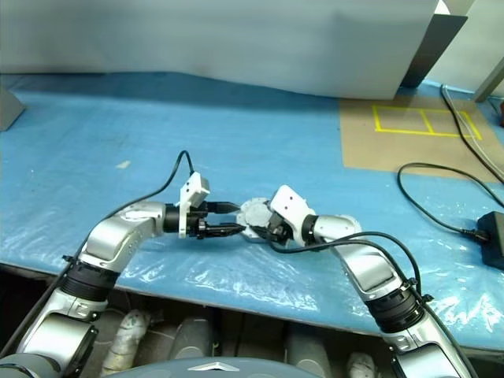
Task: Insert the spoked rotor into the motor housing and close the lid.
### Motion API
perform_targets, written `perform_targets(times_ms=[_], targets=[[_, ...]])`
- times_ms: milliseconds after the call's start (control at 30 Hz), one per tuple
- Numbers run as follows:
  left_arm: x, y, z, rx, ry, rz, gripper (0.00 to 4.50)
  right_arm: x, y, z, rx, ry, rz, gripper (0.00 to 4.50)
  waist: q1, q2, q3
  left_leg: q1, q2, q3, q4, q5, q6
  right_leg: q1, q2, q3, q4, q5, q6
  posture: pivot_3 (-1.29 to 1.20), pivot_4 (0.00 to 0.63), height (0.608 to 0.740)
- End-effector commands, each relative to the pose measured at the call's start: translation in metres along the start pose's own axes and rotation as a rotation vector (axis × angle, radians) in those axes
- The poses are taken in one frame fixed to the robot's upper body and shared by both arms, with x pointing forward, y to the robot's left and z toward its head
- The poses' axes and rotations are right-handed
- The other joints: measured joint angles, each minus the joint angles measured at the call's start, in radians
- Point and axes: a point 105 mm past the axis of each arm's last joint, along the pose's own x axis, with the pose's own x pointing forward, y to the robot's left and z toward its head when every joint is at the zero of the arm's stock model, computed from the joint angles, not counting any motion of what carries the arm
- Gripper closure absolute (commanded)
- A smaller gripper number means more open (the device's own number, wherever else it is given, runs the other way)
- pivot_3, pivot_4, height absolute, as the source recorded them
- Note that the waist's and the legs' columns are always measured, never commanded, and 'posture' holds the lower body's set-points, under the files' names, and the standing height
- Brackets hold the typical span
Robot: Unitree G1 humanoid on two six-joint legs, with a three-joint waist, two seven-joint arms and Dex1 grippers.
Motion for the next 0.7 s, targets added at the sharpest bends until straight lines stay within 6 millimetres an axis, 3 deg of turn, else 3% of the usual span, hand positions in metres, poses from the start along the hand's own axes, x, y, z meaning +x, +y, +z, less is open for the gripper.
perform_targets(times_ms=[33,267,500,700], targets=[[0.000,0.005,0.000,0.022,-0.003,0.023,2.11,-0.003,-0.002,-0.051,0.077,0.194,-0.020,1.55,-0.001,-0.001,-0.001,0.000,0.000,0.000,0.000,0.000,0.000,0.000,0.000,0.000,-0.001,0.000,0.000,0.00,0.150,0.740],[0.007,0.013,-0.013,0.070,0.034,0.069,4.46,-0.001,-0.001,-0.046,0.068,0.176,-0.012,1.55,0.000,-0.001,-0.001,0.000,0.000,0.000,-0.001,0.000,0.000,0.000,0.000,0.000,0.000,0.000,0.000,0.00,0.150,0.740],[0.012,0.014,-0.023,0.107,0.066,0.071,4.46,-0.003,0.000,-0.047,0.074,0.177,-0.010,1.55,0.001,-0.002,-0.003,0.000,0.000,0.000,-0.001,0.000,0.000,0.001,-0.001,0.000,-0.001,0.001,0.001,0.00,0.150,0.740],[0.017,0.012,-0.028,0.117,0.073,0.056,4.46,-0.003,0.001,-0.032,0.070,0.111,0.004,1.55,0.009,-0.002,-0.007,0.000,0.000,0.000,-0.001,-0.001,0.002,0.001,-0.002,0.000,-0.002,0.000,0.001,0.00,0.150,0.740]])
